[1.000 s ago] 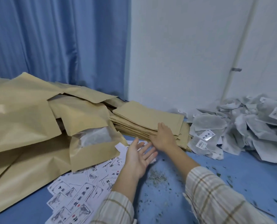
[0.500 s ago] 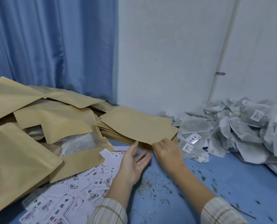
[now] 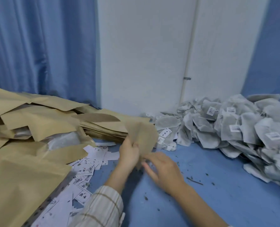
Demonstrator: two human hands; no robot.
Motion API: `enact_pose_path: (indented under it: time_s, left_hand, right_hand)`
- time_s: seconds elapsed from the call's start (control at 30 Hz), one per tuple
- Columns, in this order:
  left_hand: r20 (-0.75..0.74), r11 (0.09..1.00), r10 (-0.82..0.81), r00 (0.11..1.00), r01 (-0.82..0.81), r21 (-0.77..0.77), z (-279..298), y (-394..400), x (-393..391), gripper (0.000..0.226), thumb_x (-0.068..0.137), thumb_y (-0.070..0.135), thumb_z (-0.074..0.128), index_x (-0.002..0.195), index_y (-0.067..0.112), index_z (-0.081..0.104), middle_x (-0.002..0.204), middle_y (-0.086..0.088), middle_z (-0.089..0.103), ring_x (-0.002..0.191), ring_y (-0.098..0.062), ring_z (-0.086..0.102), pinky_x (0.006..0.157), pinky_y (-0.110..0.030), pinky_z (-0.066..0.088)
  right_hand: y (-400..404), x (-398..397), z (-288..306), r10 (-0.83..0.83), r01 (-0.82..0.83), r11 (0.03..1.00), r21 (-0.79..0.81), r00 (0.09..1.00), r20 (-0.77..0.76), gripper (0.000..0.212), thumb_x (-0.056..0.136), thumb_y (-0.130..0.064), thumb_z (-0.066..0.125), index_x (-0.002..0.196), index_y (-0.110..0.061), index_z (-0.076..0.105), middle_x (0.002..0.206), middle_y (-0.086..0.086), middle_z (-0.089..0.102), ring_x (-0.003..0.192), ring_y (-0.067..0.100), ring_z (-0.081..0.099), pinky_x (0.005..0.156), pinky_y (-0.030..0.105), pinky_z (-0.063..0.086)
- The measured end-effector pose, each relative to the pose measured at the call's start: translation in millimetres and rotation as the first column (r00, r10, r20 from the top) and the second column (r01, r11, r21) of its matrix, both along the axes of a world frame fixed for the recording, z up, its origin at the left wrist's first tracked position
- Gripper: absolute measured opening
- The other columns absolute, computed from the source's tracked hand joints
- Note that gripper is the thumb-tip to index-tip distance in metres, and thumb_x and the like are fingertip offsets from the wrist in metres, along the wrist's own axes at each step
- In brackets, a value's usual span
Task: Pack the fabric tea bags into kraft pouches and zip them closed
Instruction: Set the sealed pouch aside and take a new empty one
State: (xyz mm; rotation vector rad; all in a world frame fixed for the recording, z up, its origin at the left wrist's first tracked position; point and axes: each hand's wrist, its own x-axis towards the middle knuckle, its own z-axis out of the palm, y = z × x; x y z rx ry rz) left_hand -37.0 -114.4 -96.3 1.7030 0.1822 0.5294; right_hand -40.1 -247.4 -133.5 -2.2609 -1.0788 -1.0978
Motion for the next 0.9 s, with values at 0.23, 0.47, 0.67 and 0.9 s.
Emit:
enact_pose_path:
  time_s: [0.23,0.47,0.67,0.9]
  left_hand:
    - [0.106,0.550,-0.034,0.994,-0.070,0.832,-1.3,-2.0,-32.9,0.084,0.086,-0.008,0.042,0.142,0.049,0.018,0.149,-0.001,0.033,0.128,-0.023,0.039,0.098,-0.031,0.036]
    - [0.175,0.195,0.068,0.982,-0.185,0.963,-27.2,8.9,-43.4,0.094,0.073,-0.014,0.050,0.141,0.047,0.029,0.148,-0.013,0.034,0.125,-0.030,0.041,0.104,-0.037,0.026]
    - [-0.224,0.239,0.122,0.967,0.190,0.952,-45.7,2.7,-45.0,0.085,0.084,0.011,0.049,0.147,0.045,0.002,0.157,-0.004,0.012,0.141,-0.028,0.013,0.112,-0.045,0.009]
    - [-0.376,0.669,-0.494,0.784,0.619,0.412,-40.0,-65.1,-59.1,0.086,0.071,0.036,0.073,0.145,0.035,0.029,0.155,0.011,0.018,0.141,-0.006,0.014,0.113,-0.025,0.014]
  right_hand:
    - [-58.5,-29.2,42.5,0.732,0.339,0.306,0.889,0.513,-0.448,0.040,0.094,-0.046,0.041,0.117,-0.018,0.056,0.102,0.006,0.070,0.088,0.018,0.069,0.073,0.026,0.056]
    - [-123.2,-38.9,32.2,0.902,0.425,0.237,0.874,0.239,-0.361,0.081,0.071,-0.077,0.039,0.102,-0.009,0.071,0.089,0.018,0.057,0.070,0.028,0.051,0.073,0.040,0.051]
    - [-130.3,-41.1,9.8,0.697,0.619,0.363,0.696,0.315,-0.644,0.016,0.094,-0.010,0.048,0.087,-0.003,0.060,0.050,0.000,0.061,0.041,0.009,0.057,0.040,0.018,0.044]
    - [-131.5,-31.1,-11.8,0.745,0.651,0.354,0.671,0.237,-0.624,0.010,0.088,0.000,0.050,0.088,0.005,0.059,0.061,0.010,0.069,0.050,0.016,0.066,0.044,0.026,0.052]
